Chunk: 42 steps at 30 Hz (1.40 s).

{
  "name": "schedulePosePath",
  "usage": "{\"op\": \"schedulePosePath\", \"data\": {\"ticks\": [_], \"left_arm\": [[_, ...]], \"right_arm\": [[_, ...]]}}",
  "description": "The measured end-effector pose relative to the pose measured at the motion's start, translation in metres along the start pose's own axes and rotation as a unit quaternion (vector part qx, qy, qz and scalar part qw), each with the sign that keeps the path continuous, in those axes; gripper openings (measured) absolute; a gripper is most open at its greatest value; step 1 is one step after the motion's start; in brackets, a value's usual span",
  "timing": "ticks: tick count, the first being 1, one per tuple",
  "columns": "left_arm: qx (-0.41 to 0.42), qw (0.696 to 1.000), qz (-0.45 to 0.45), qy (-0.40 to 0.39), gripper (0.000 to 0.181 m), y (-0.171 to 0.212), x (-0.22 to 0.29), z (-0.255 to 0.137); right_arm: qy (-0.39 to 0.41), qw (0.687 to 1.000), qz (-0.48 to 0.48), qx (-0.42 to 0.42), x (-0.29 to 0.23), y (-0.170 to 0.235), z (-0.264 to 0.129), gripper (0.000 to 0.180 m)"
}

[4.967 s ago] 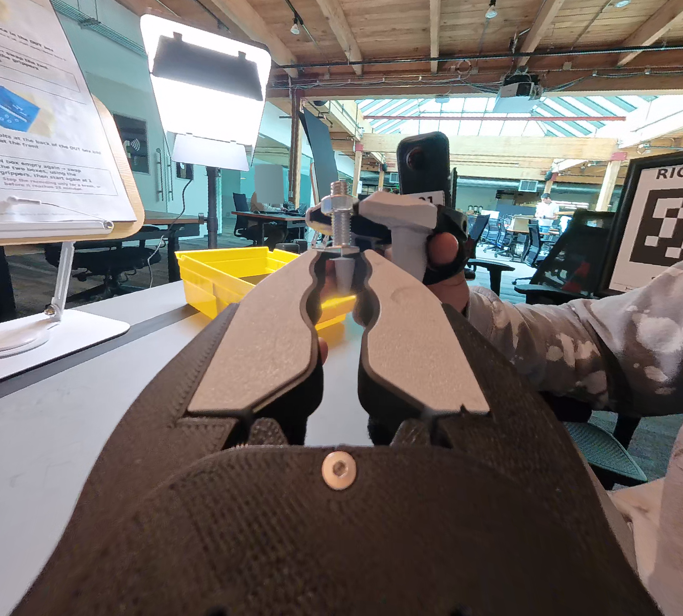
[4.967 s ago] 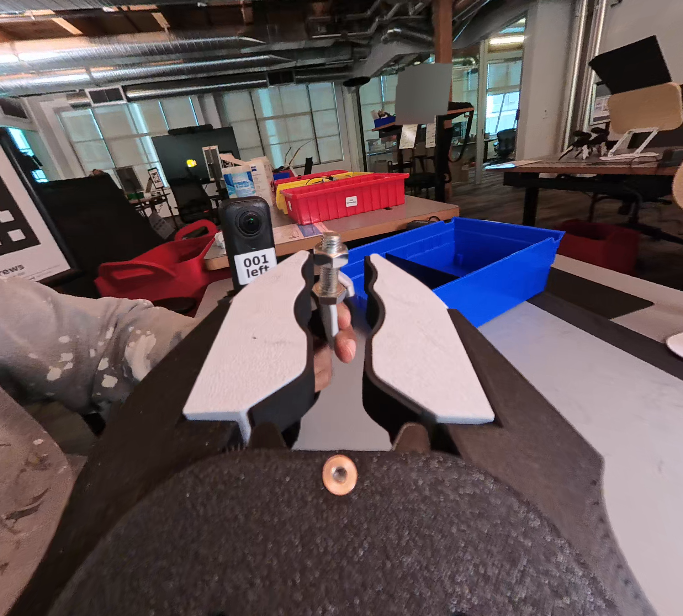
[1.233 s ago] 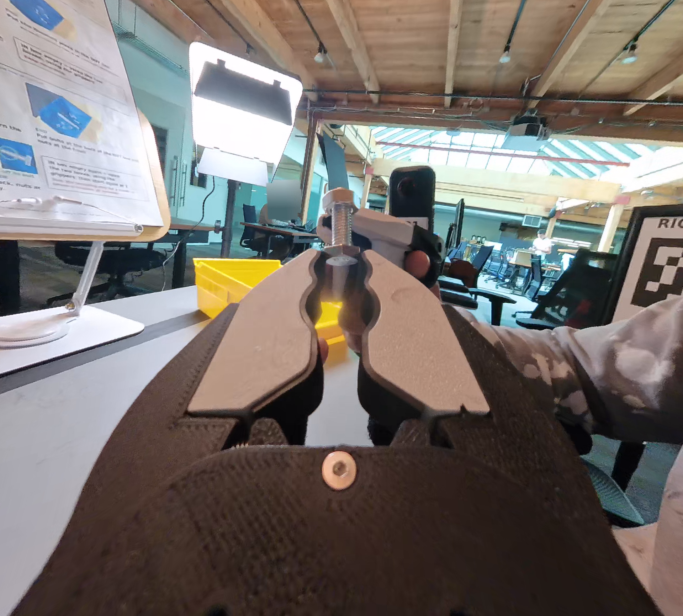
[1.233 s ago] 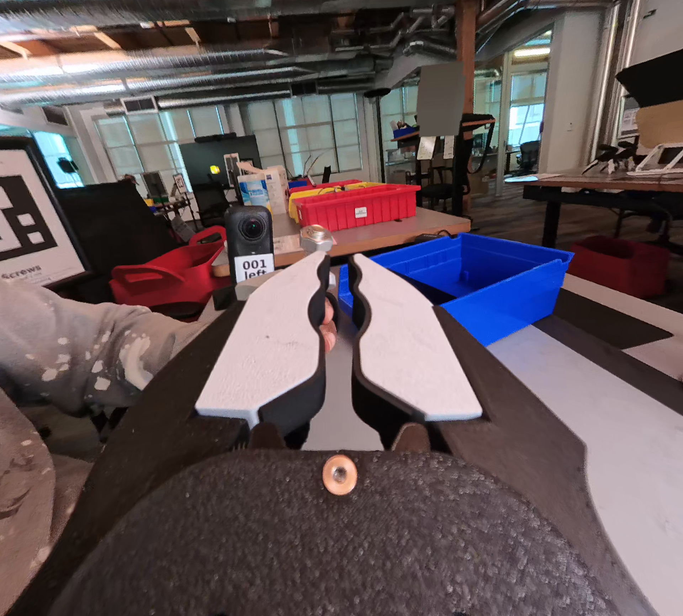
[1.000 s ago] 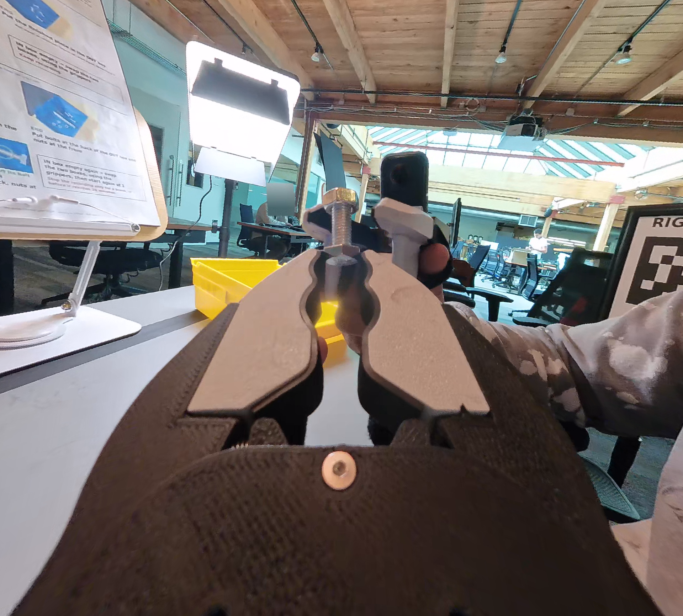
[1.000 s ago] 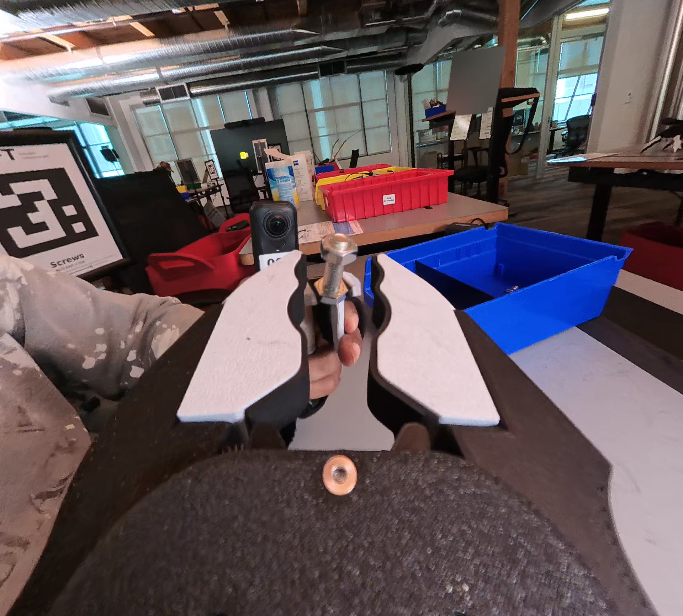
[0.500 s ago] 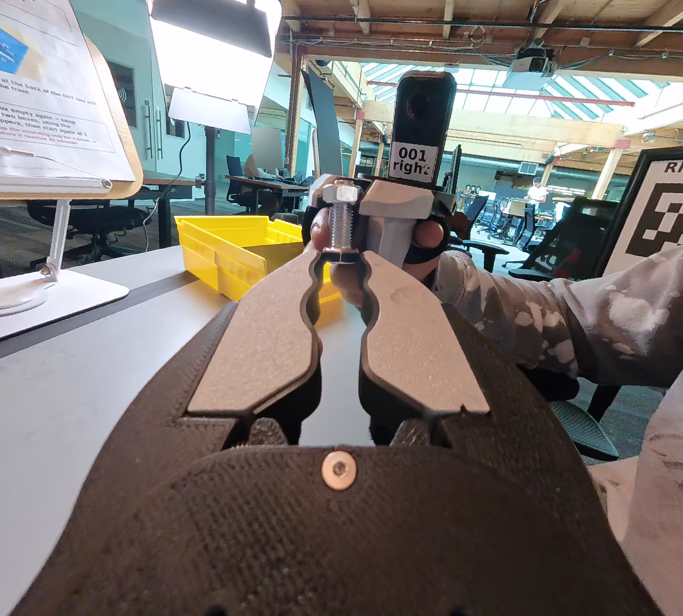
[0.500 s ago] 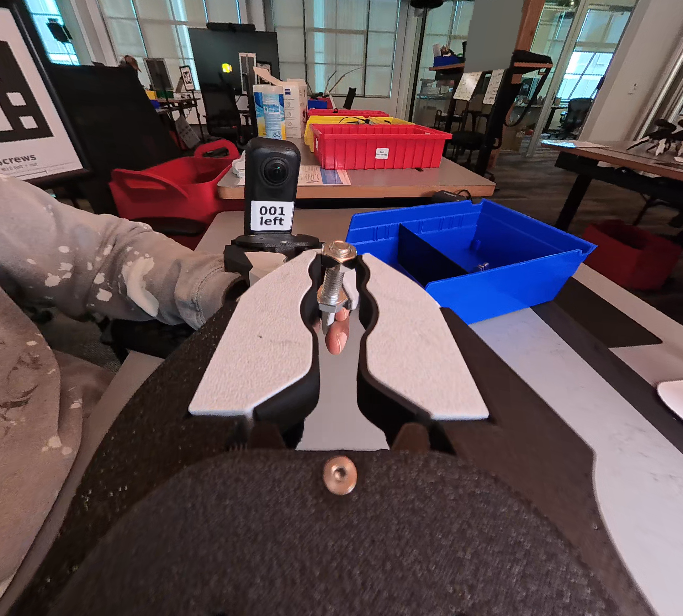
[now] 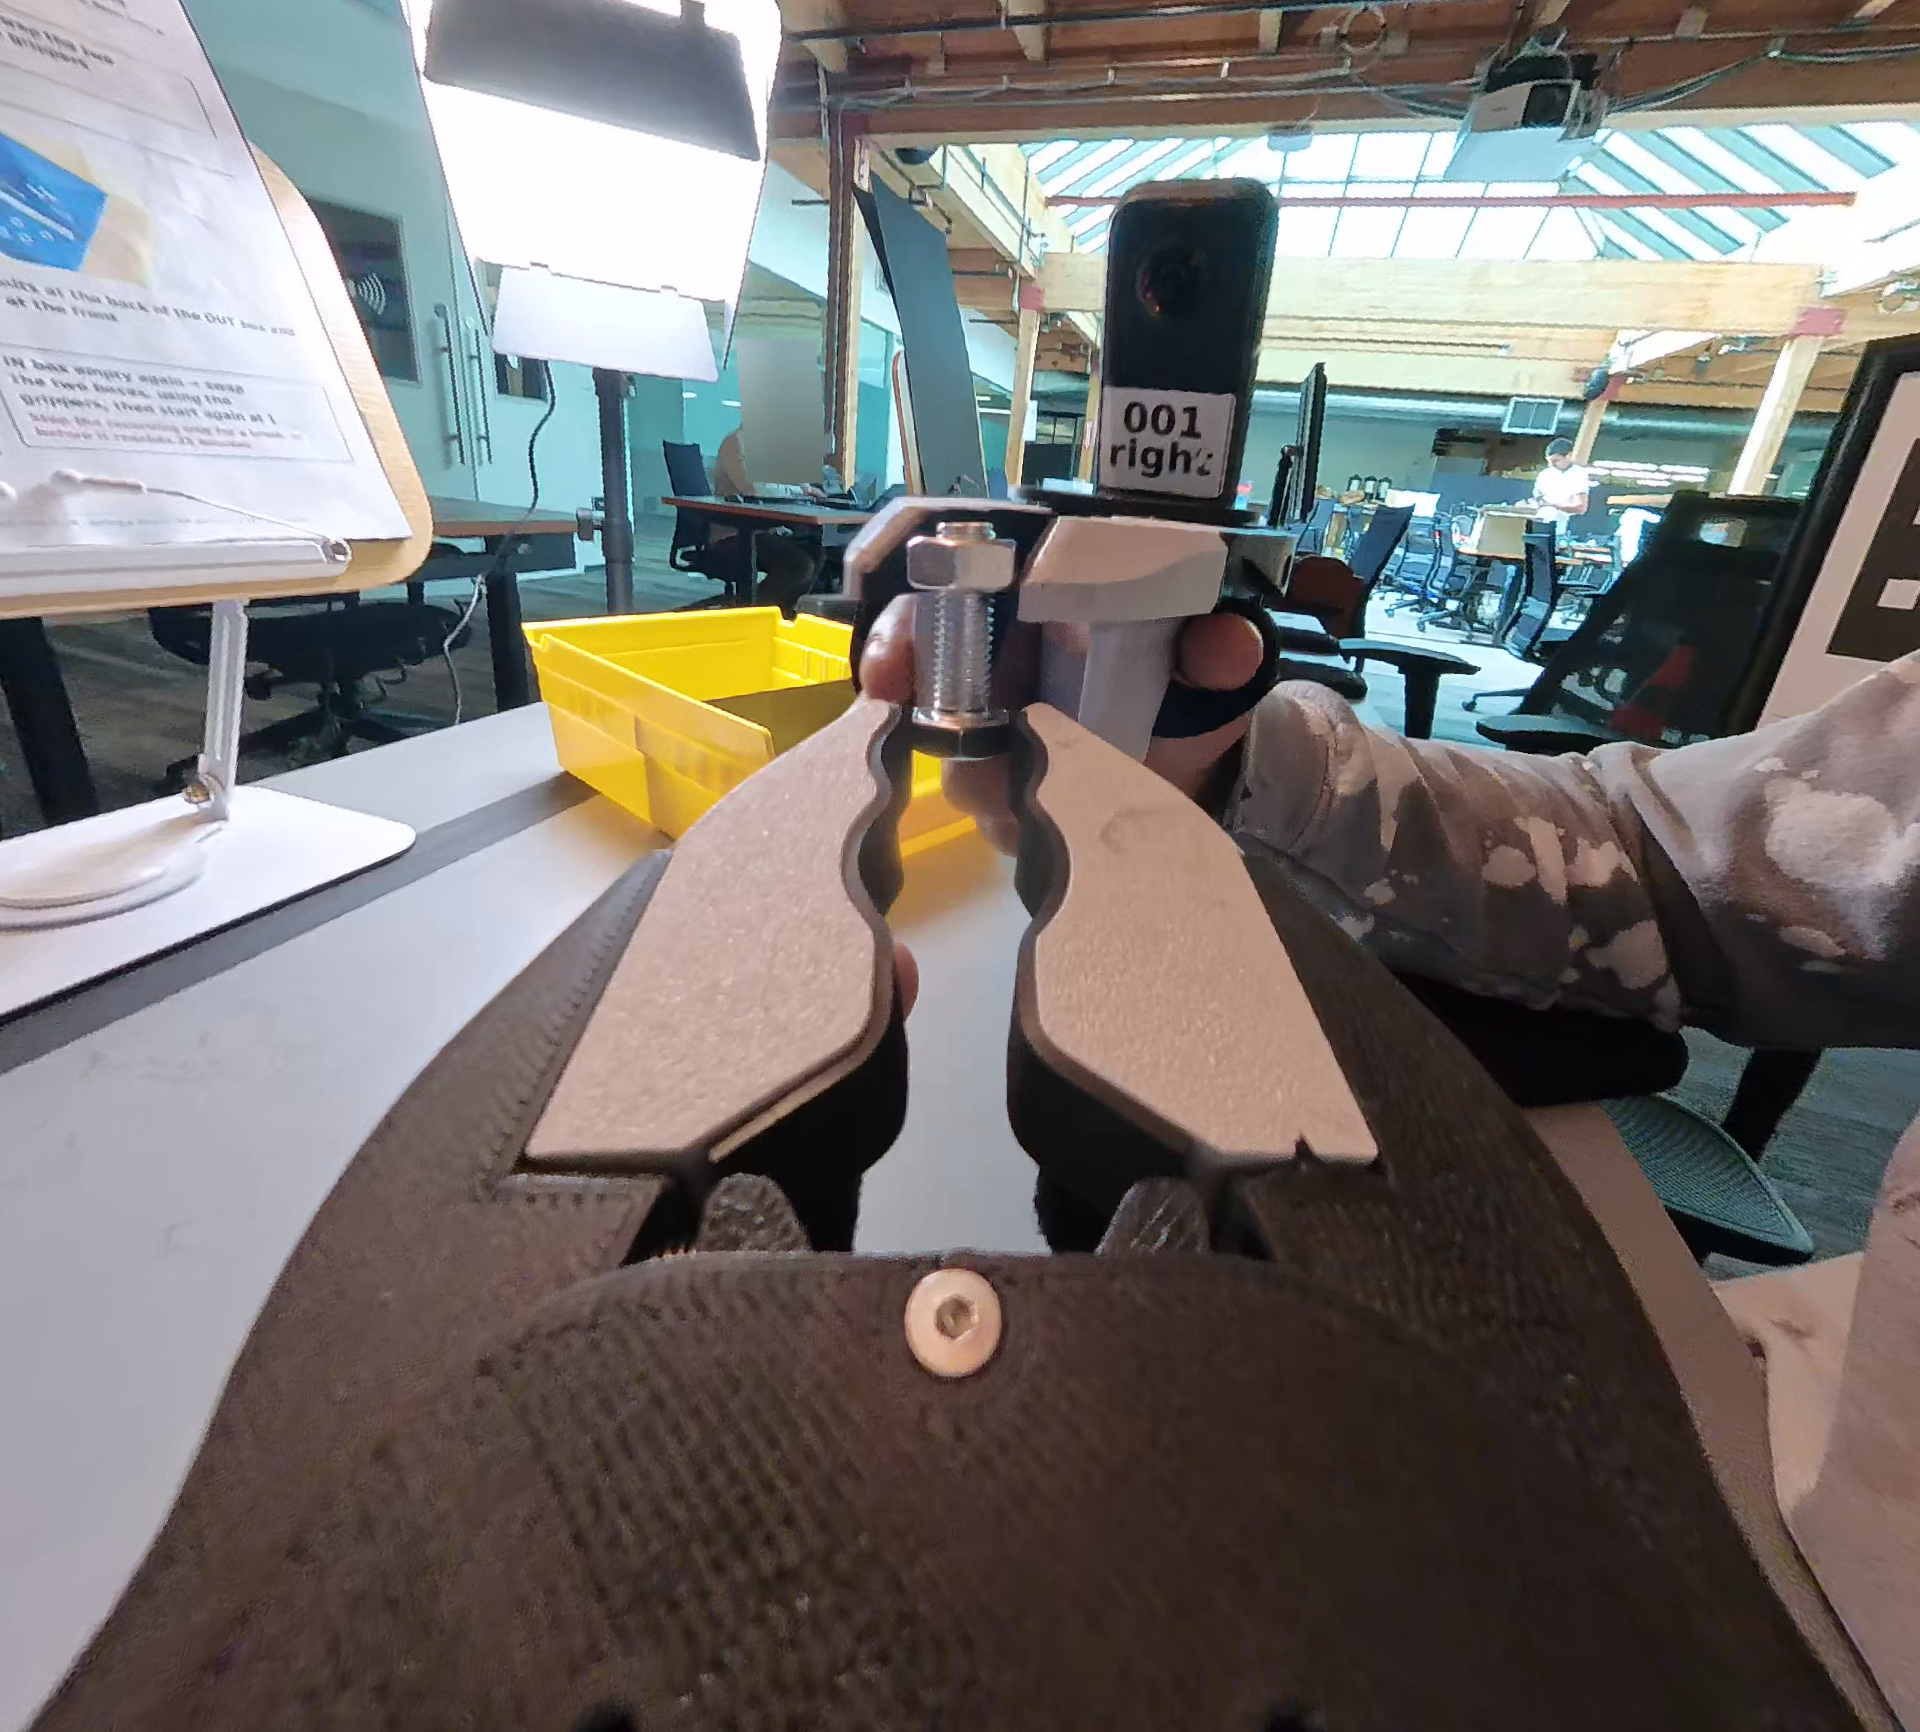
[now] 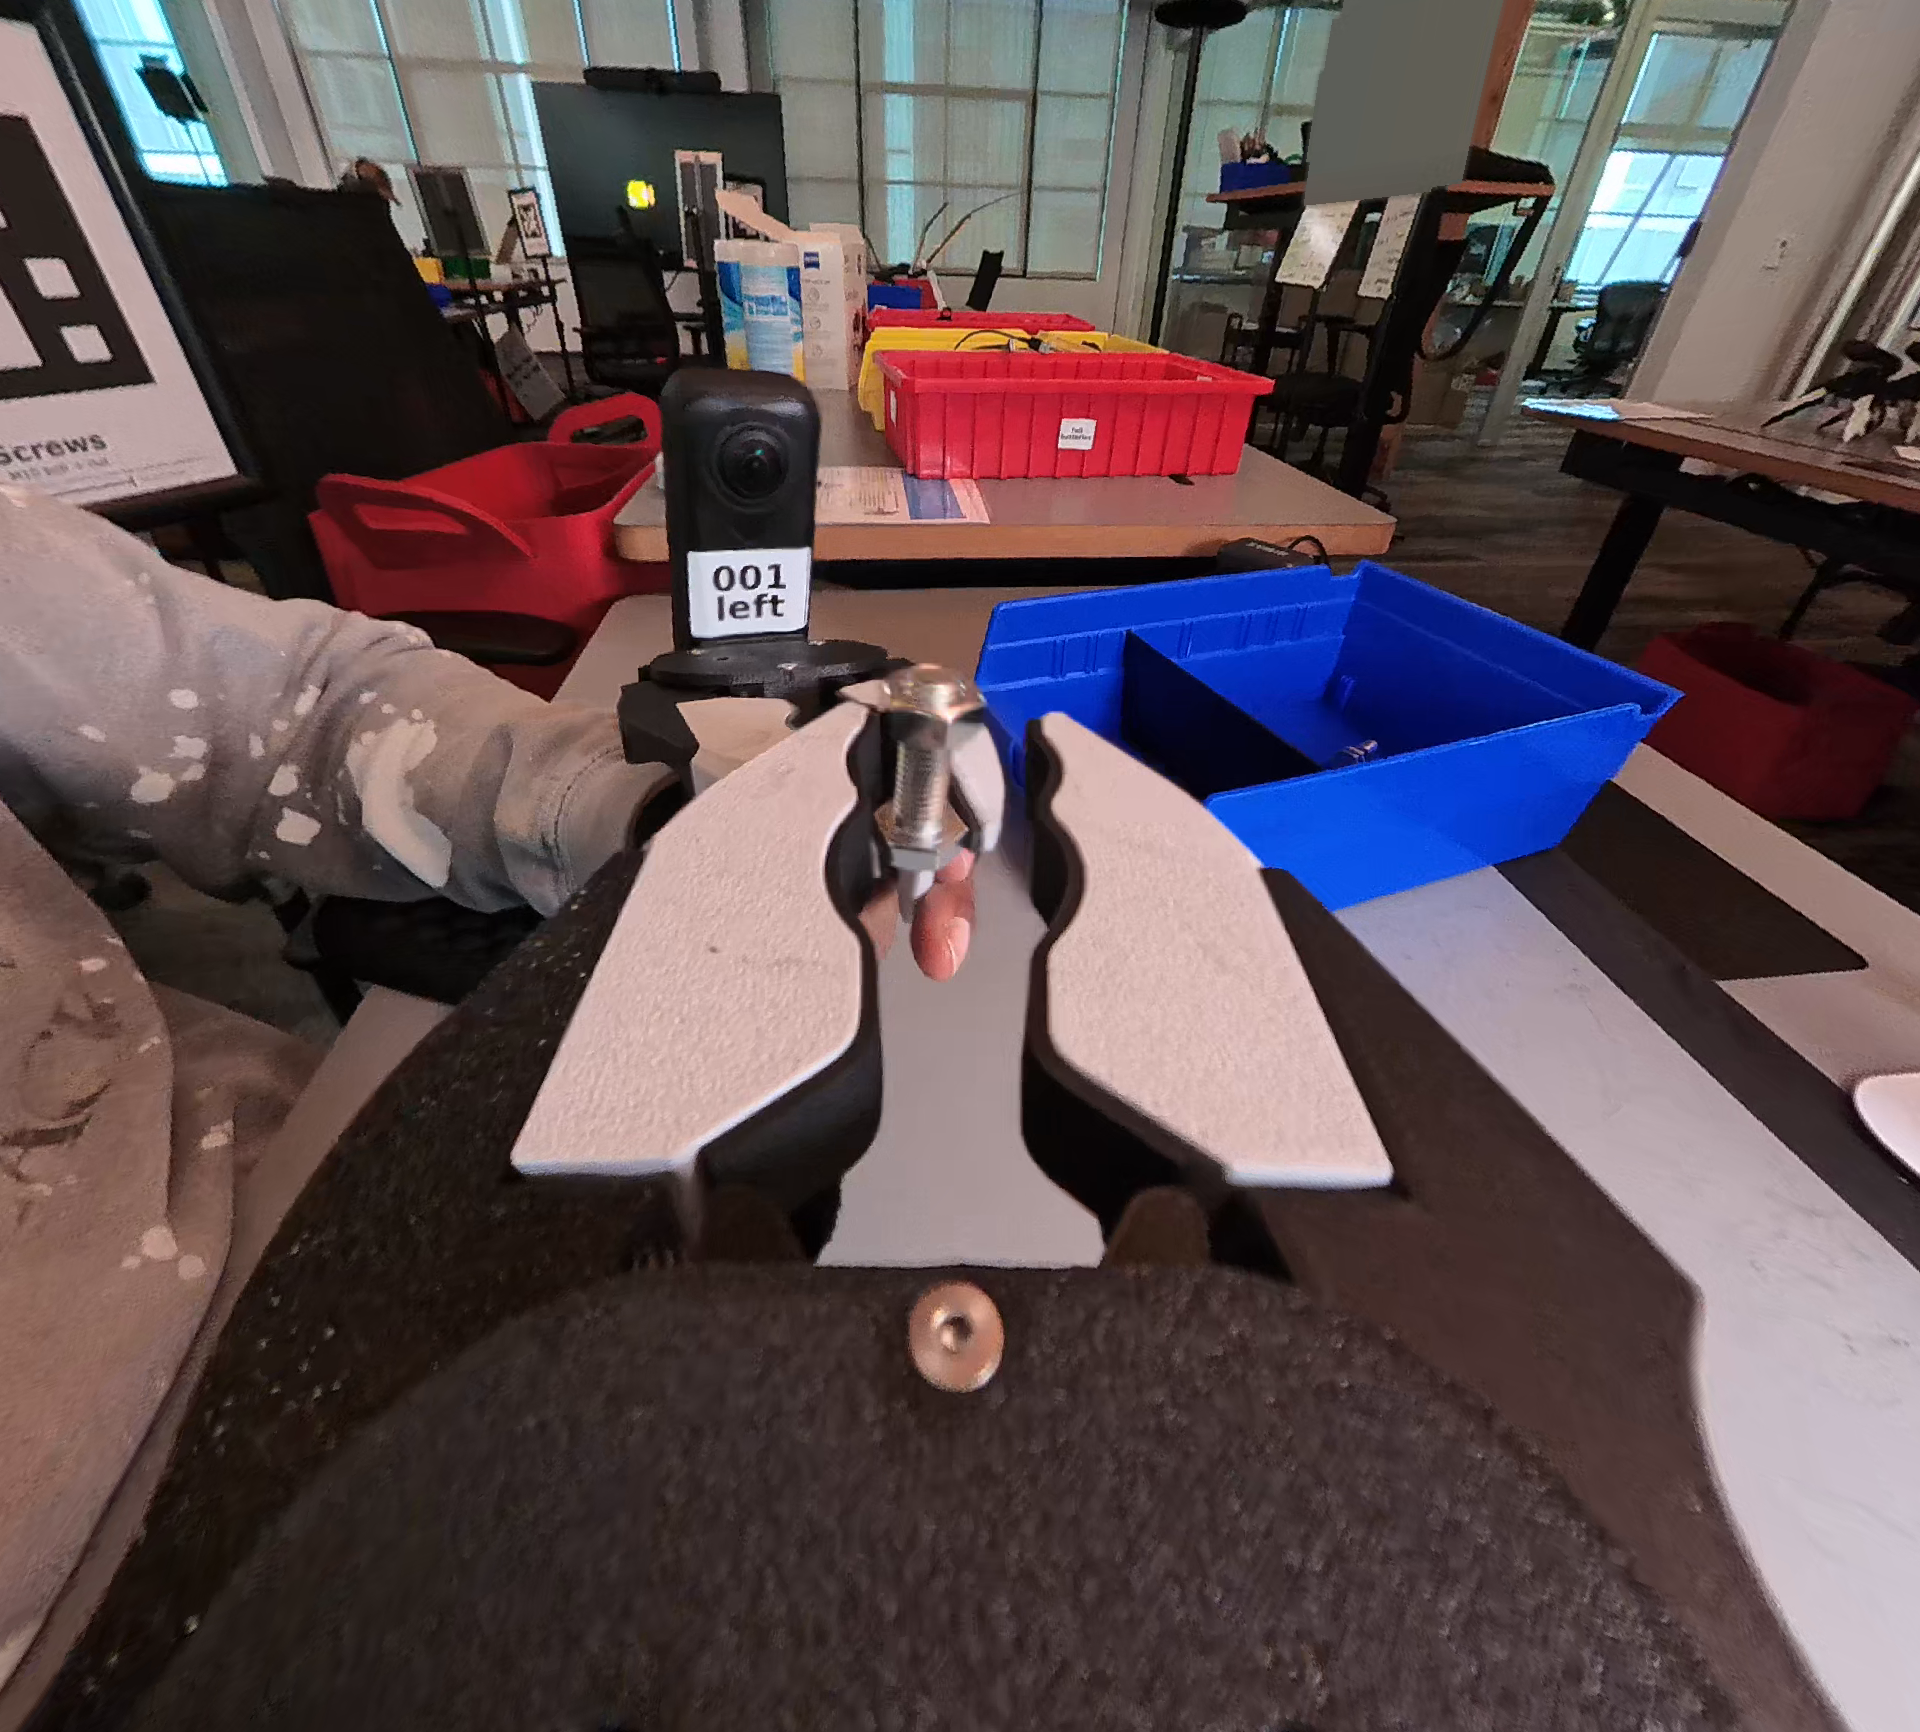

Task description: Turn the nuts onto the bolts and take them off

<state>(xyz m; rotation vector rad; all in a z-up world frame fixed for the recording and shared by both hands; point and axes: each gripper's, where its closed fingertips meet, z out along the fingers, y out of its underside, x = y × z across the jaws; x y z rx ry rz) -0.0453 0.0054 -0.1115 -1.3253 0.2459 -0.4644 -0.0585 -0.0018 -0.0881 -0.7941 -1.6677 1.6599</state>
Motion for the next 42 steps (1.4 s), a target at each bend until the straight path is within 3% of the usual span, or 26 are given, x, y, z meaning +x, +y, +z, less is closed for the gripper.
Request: {"op": "schedulePosePath", "data": {"ticks": [2,6,12,15,16,17,23,26,27,29,30,39,40,41,42], "left_arm": [[0.017,1.000,0.006,0.003,0.018,-0.007,0.002,-0.002],[0.035,0.999,0.012,0.005,0.018,-0.016,0.004,-0.005],[0.019,1.000,0.013,-0.008,0.019,-0.007,-0.001,-0.003],[0.024,1.000,0.013,-0.013,0.018,-0.010,-0.002,-0.004],[0.033,0.999,0.014,-0.009,0.018,-0.013,-0.002,-0.006],[0.034,0.999,0.017,-0.011,0.018,-0.014,-0.002,-0.006],[0.022,0.999,0.021,-0.019,0.018,-0.009,-0.003,-0.004],[0.020,0.999,0.025,-0.020,0.018,-0.009,-0.001,-0.003],[0.022,0.999,0.024,-0.021,0.018,-0.010,-0.002,-0.004],[0.040,0.999,0.024,-0.023,0.018,-0.016,-0.005,-0.008],[0.041,0.998,0.027,-0.026,0.018,-0.018,-0.006,-0.008],[0.035,0.999,0.031,-0.026,0.018,-0.015,-0.003,-0.006],[0.041,0.998,0.027,-0.026,0.018,-0.017,-0.004,-0.007],[0.051,0.998,0.025,-0.019,0.018,-0.020,-0.003,-0.009],[0.051,0.998,0.028,-0.021,0.018,-0.022,-0.003,-0.010]], "right_arm": [[0.001,1.000,0.019,0.013,0.004,-0.003,-0.003,0.031],[0.047,0.993,0.079,0.077,0.033,-0.014,-0.020,0.011],[0.000,0.998,0.048,0.042,0.002,-0.009,-0.001,0.036],[0.002,0.997,0.068,0.048,0.006,-0.010,-0.001,0.028],[0.027,0.994,0.084,0.058,0.017,-0.011,-0.005,0.010],[0.044,0.992,0.094,0.077,0.026,-0.014,-0.011,0.009],[-0.006,0.995,0.072,0.063,0.001,-0.016,-0.002,0.033],[0.013,0.997,0.063,0.048,0.006,-0.011,0.002,0.036],[0.011,0.996,0.072,0.051,0.008,-0.012,0.000,0.035],[0.052,0.992,0.089,0.069,0.026,-0.014,-0.009,0.012],[0.059,0.991,0.089,0.079,0.030,-0.015,-0.014,0.012],[0.031,0.995,0.077,0.052,0.009,-0.014,0.004,0.038],[0.036,0.994,0.087,0.056,0.013,-0.015,0.001,0.032],[0.067,0.991,0.098,0.069,0.025,-0.016,-0.005,0.012],[0.083,0.988,0.099,0.084,0.032,-0.019,-0.011,0.010]]}}
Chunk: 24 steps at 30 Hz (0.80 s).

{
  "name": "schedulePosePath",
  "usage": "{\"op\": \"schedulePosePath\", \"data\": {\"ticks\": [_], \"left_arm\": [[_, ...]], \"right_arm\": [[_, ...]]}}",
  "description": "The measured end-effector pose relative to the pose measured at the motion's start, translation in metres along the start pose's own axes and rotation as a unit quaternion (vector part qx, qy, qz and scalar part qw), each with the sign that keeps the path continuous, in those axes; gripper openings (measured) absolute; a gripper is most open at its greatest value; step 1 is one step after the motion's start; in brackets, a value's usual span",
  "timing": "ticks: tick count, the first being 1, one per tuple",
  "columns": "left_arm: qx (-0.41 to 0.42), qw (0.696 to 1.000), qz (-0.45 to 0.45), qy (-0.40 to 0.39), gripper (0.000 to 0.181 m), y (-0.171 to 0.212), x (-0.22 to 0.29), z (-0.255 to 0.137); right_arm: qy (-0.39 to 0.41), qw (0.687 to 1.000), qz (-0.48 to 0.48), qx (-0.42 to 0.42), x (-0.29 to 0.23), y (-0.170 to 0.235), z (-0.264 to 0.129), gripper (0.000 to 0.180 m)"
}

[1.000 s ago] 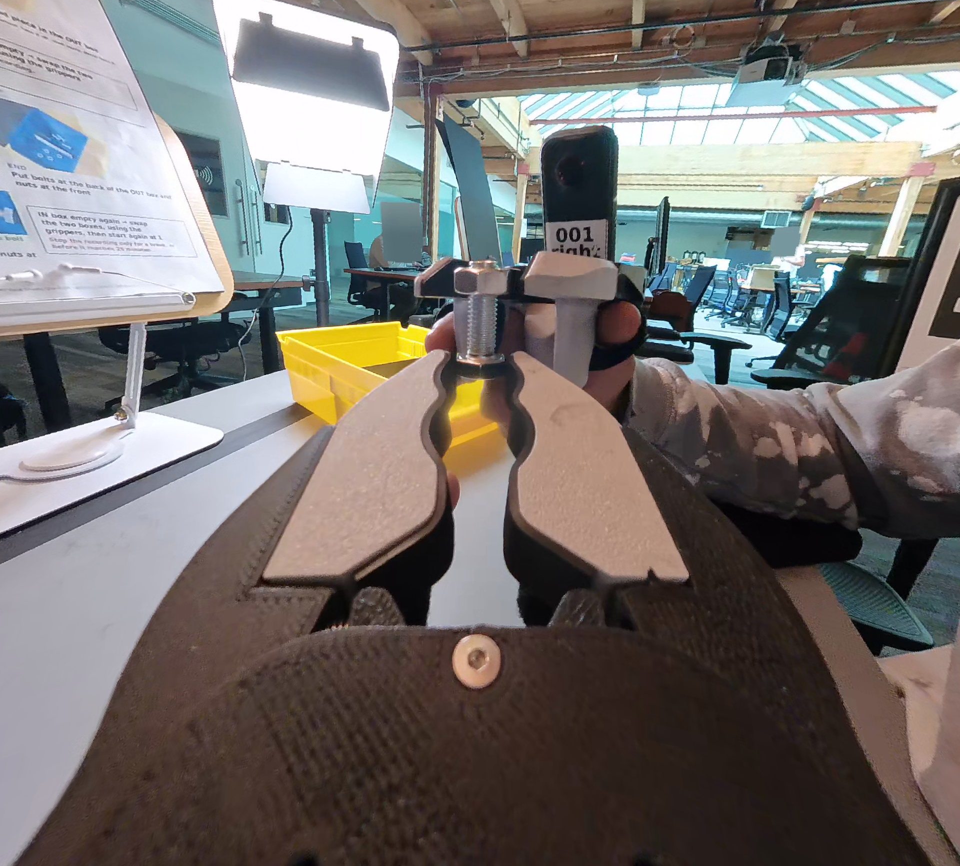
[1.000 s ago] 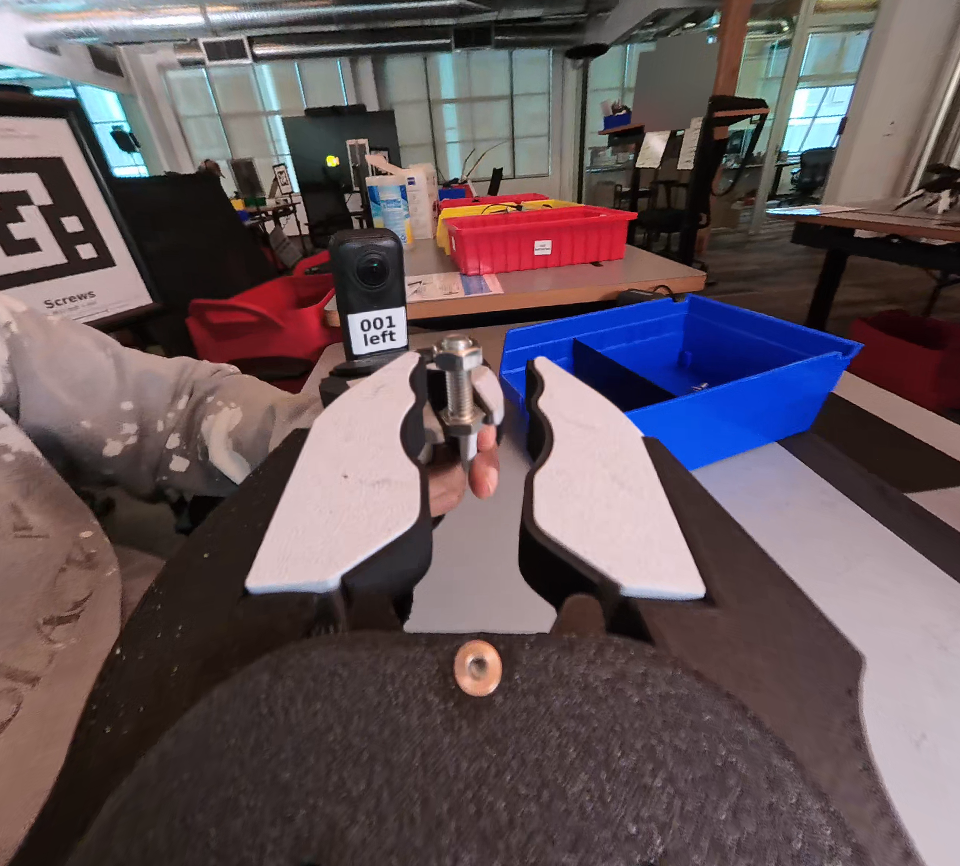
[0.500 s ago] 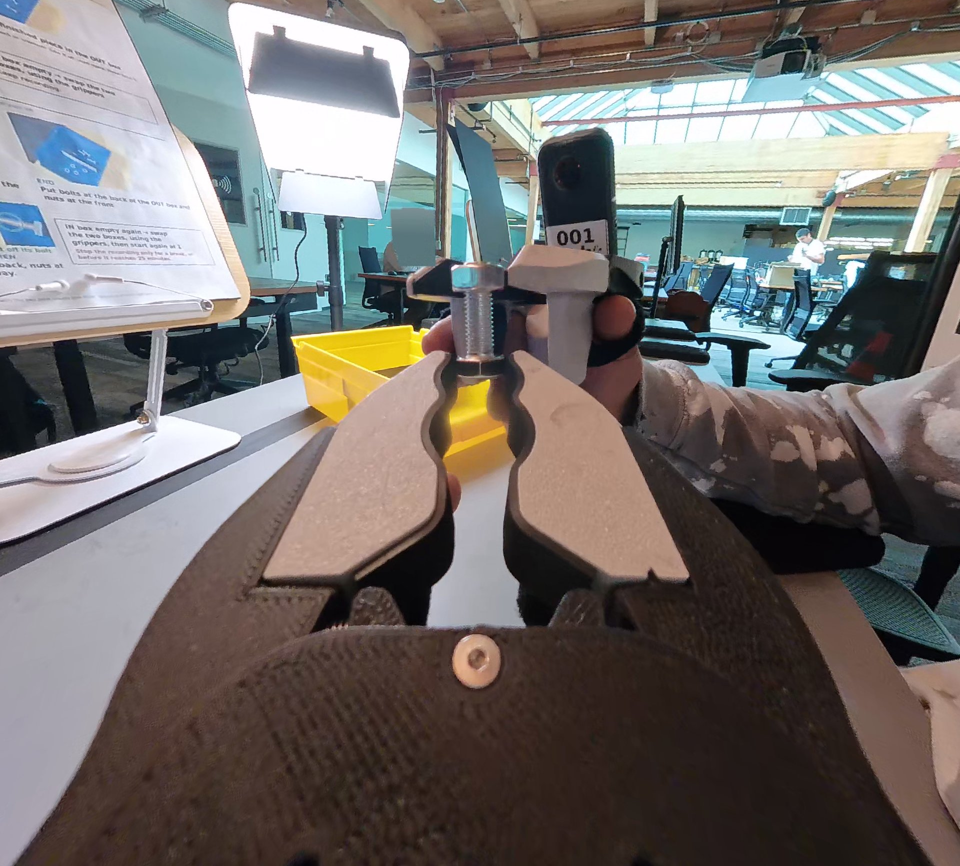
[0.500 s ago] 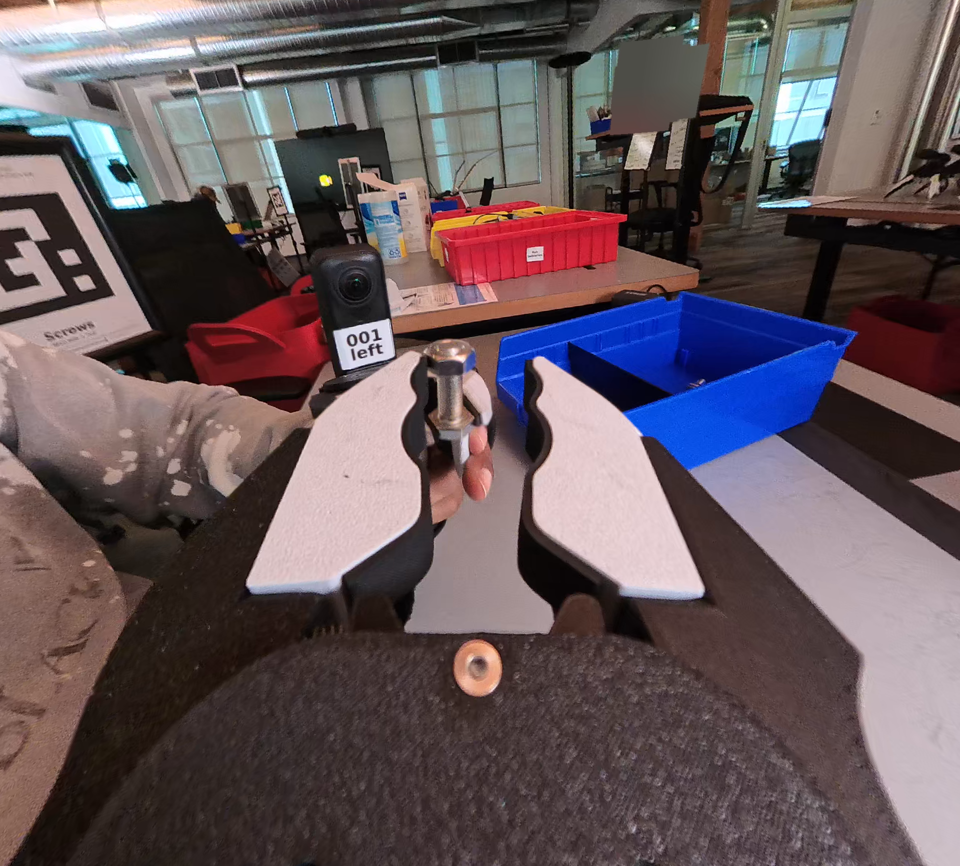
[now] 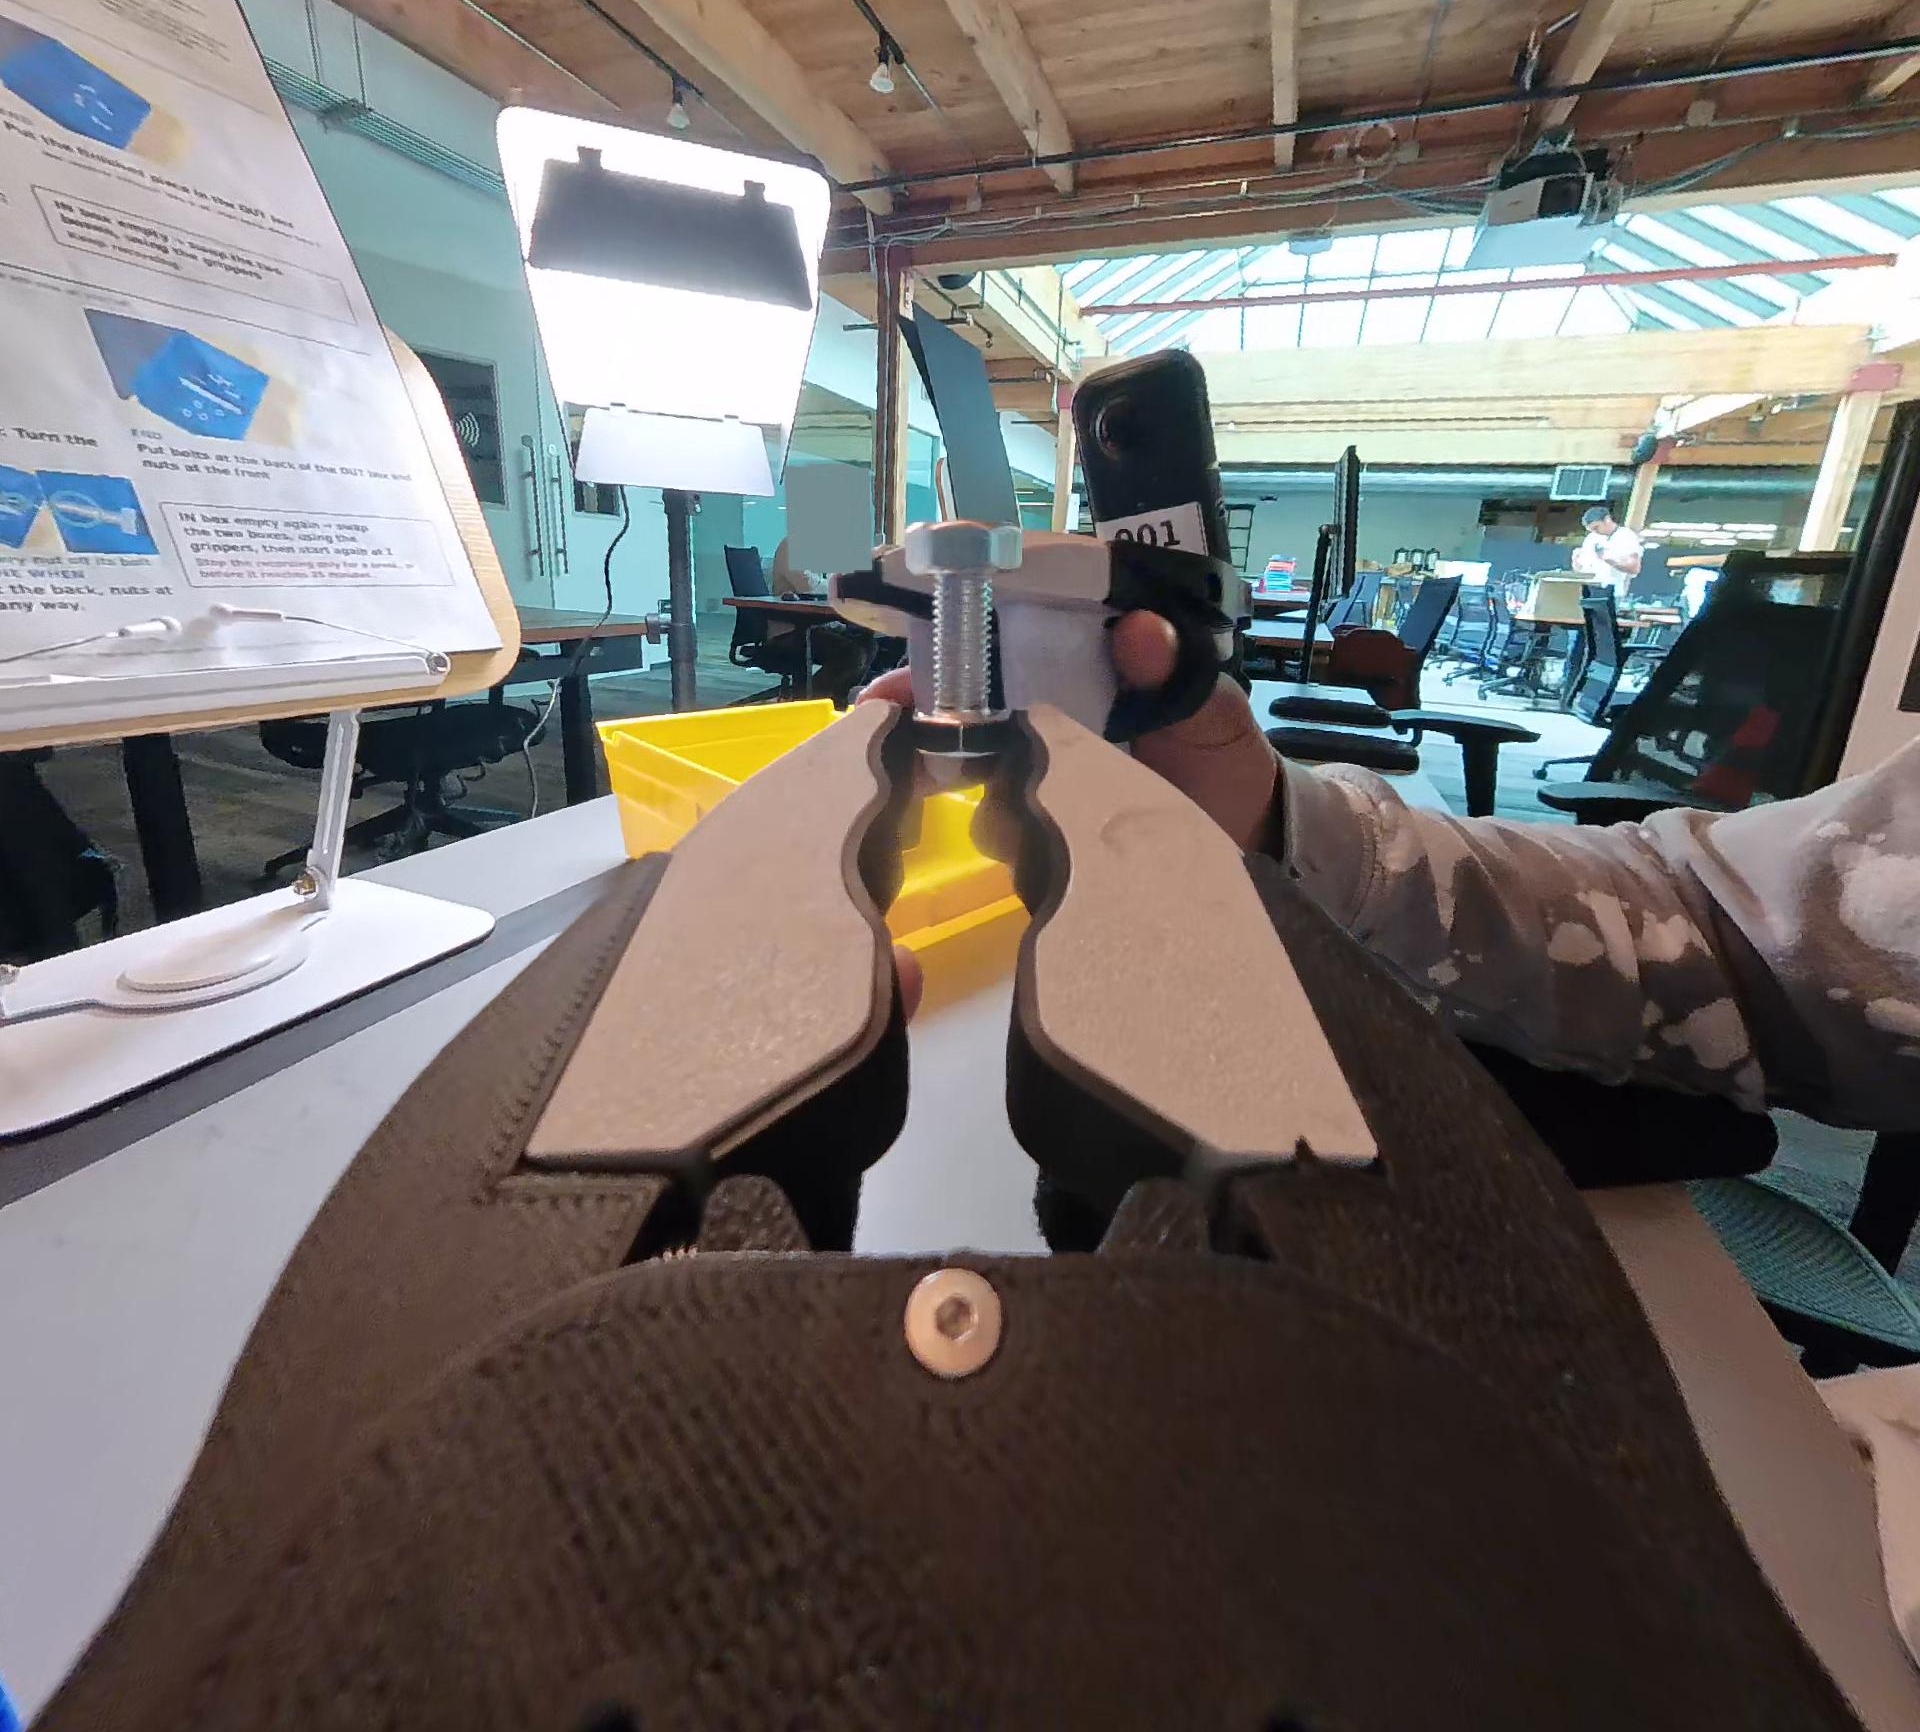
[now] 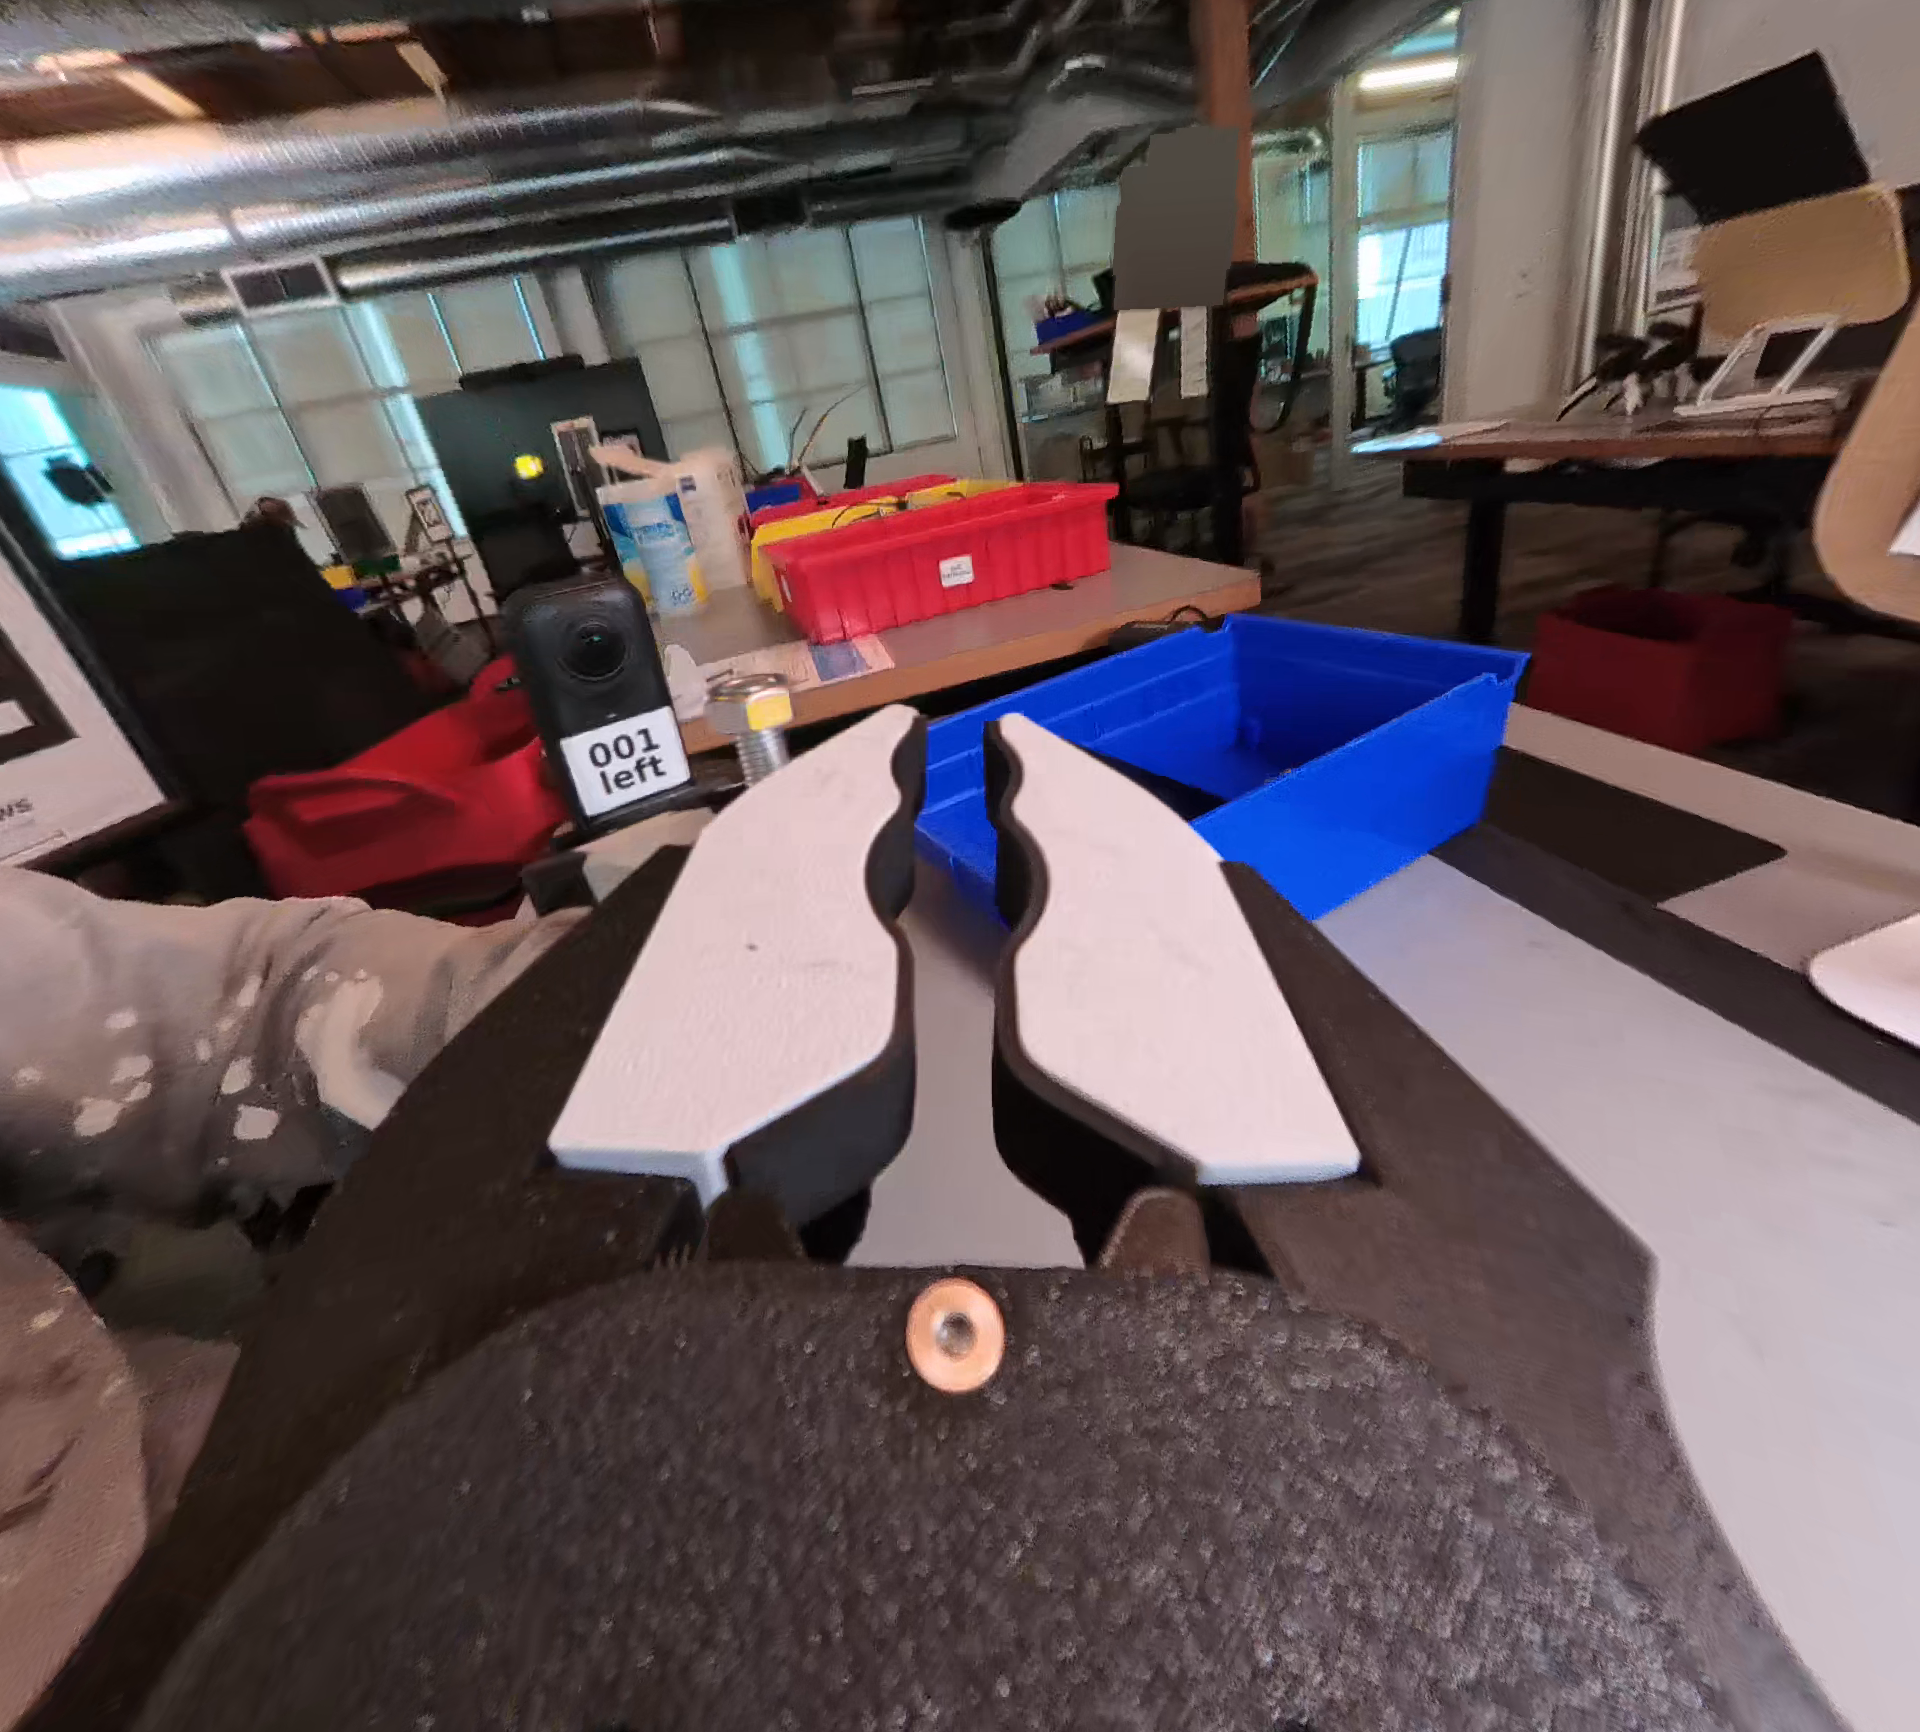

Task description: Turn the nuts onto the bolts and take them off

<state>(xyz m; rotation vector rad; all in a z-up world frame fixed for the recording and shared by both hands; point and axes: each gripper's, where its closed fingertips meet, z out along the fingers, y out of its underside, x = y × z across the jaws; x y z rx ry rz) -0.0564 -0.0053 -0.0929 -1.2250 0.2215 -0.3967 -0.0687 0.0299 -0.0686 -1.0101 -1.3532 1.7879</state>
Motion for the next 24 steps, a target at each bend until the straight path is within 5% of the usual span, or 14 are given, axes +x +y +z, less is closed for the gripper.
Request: {"op": "schedulePosePath", "data": {"ticks": [8,12,20,22,24], "left_arm": [[-0.010,1.000,0.002,0.000,0.018,0.005,0.003,0.003],[0.003,1.000,0.003,0.004,0.018,-0.003,0.003,0.000],[-0.006,1.000,0.006,0.002,0.018,0.001,0.004,0.002],[0.004,1.000,0.005,0.009,0.018,-0.003,0.006,0.000],[0.005,1.000,0.013,0.004,0.018,-0.006,0.005,0.000]], "right_arm": [[-0.052,0.998,-0.023,-0.029,-0.029,0.007,0.010,0.034],[0.009,1.000,-0.013,-0.002,-0.003,-0.004,0.000,0.007],[-0.042,0.998,-0.042,-0.033,-0.030,0.005,0.009,0.034],[0.002,1.000,-0.026,-0.018,-0.011,-0.001,0.004,0.013],[0.014,1.000,-0.016,-0.003,-0.001,-0.006,-0.003,0.011]]}}
